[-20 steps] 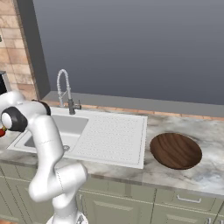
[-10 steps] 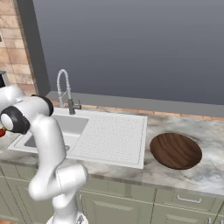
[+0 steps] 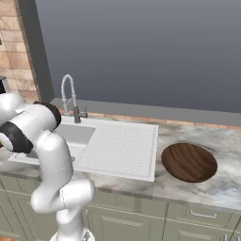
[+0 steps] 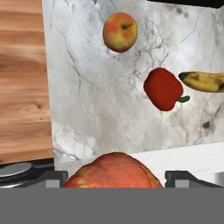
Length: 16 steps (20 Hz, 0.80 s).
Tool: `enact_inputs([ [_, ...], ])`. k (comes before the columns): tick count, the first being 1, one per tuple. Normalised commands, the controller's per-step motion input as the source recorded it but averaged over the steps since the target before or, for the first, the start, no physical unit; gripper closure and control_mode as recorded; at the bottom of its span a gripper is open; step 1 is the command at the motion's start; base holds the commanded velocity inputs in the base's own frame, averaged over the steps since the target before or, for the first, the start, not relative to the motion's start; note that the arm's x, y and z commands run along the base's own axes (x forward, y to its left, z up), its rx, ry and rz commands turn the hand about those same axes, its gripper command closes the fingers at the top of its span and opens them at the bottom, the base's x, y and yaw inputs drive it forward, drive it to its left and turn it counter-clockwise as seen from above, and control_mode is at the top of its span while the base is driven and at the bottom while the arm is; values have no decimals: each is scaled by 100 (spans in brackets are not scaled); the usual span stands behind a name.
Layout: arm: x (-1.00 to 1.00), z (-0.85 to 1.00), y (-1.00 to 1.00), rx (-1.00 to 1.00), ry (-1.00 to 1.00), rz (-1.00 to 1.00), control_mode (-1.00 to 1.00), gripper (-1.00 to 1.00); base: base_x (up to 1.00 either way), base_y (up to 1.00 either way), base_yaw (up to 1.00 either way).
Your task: There is a mixed pile of frozen fruits and vegetables on the counter. Locate all the frozen vegetables and place the items in a bowl on the counter. Take all the frozen fruits and defrost them in a running sink.
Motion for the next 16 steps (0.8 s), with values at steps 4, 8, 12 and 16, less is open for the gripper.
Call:
enact_inputs([
  [4,-1,17,-58,0,-3,-5,-100,100,0,0,0],
  [8,0,17,-61,0,0,-10,-100,100,0,0,0],
  [12,0,22,-61,0,0,-14,-100,100,0,0,0],
  [16,0,22,-58,1,0,-18,-100,100,0,0,0],
])
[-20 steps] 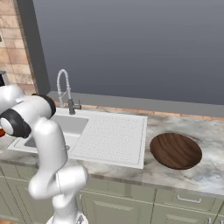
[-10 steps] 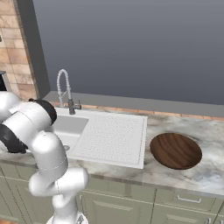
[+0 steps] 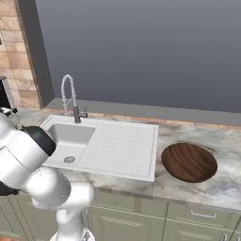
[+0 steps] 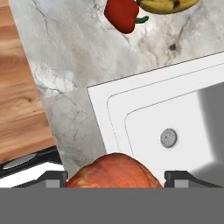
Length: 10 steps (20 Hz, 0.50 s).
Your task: There is a mixed pile of frozen fruits and vegetables on the counter. Locate all the frozen vegetables and place the items in a bowl on the counter. Take all the frozen fruits and defrost them in a running sink.
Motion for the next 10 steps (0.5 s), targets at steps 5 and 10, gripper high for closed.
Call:
enact_inputs([
  [5,0,19,-63,1,1,-21,-100,100,0,0,0],
  [10,0,10,-70,0,1,-23,-100,100,0,0,0],
])
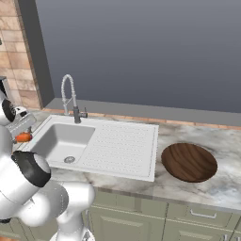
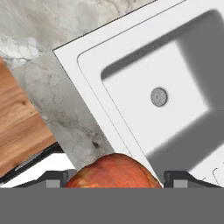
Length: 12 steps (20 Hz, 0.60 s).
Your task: There is a mixed pile of frozen fruits and vegetables on the counter. Locate all the frozen vegetables and place the items in a bowl on the counter. Take all the frozen fruits and defrost them in a running sink.
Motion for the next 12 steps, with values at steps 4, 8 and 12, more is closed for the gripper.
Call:
enact_inputs([
  [4,1,1,-74,0,2,-23,-100,100,0,0,0],
  [8,9,0,-77,0,1,-17,-100,100,0,0,0],
  [12,14,0,-76,0,0,-9,-100,100,0,0,0],
])
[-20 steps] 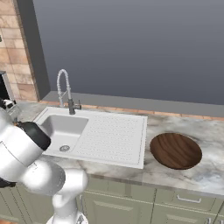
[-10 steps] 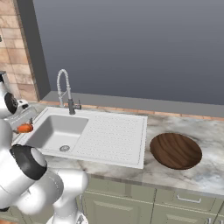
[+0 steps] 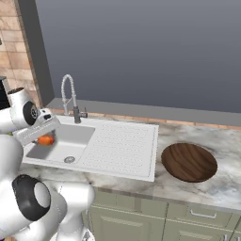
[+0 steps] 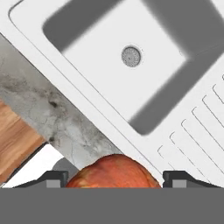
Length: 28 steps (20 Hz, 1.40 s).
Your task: There is a mixed pile of frozen fruits and vegetables on the counter. Locate all the frozen vegetables and place the items in a bowl on the counter. Take all the frozen fruits and defrost them in a running sink.
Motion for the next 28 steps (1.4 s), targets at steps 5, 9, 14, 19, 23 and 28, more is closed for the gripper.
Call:
enact_inputs([
  [5,20,0,-61,0,0,-1,-100,100,0,0,0],
  [9,26,0,-62,0,0,0,-100,100,0,0,0],
  [14,28,0,-57,0,0,0,-100,100,0,0,0],
  [19,32,5,-47,0,5,-5,-100,100,0,0,0],
  [23,25,11,-49,0,5,-10,-100,100,0,0,0],
  [28,22,7,-48,0,5,-11,-100,100,0,0,0],
])
